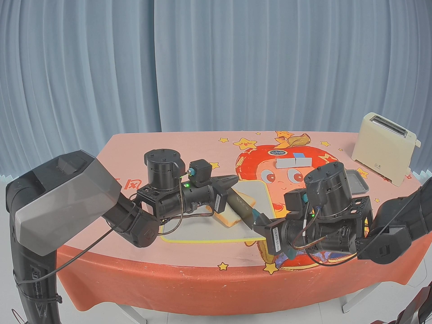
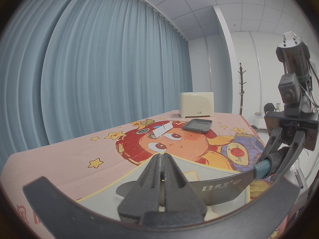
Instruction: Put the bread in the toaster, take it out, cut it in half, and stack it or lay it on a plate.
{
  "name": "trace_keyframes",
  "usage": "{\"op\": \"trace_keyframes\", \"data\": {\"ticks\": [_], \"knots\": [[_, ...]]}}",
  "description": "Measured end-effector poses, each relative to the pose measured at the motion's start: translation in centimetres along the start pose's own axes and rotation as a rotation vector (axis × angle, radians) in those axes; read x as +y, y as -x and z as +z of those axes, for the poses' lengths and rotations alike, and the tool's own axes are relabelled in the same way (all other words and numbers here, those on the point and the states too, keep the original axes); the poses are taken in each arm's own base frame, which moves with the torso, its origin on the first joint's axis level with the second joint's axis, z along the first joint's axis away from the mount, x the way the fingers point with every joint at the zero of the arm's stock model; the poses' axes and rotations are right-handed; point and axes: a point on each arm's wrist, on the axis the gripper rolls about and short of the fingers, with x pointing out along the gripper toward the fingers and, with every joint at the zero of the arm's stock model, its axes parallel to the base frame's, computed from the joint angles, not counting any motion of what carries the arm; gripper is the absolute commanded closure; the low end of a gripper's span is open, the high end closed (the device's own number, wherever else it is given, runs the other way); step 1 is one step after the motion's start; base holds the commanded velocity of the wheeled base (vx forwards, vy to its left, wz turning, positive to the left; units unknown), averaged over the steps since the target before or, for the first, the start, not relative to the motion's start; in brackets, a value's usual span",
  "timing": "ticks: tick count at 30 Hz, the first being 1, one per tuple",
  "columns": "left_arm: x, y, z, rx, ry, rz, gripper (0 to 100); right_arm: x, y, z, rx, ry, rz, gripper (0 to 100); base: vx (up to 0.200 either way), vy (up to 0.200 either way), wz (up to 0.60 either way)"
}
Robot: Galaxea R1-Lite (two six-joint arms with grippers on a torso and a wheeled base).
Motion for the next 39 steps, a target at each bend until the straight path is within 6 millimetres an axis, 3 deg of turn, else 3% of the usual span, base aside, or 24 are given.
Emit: {"op": "trace_keyframes", "data": {"ticks": [9, 24, 39], "knots": [[0.0, 0.3, 1.0, -0.021, -0.009, 0.001, 100, -0.1, 0.0, -0.2, 0.022, 0.002, -0.006, 100, 0.0, 0.0, 0.0], [0.1, 0.3, -0.6, 0.007, 0.004, 0.005, 100, 0.2, 0.2, 0.9, -0.064, -0.009, 0.015, 100, 0.0, 0.0, 0.0], [-0.3, 0.3, 0.0, 0.004, 0.001, -0.005, 100, -0.1, 0.1, -0.6, 0.025, 0.013, -0.008, 100, 0.0, 0.0, 0.0]]}}
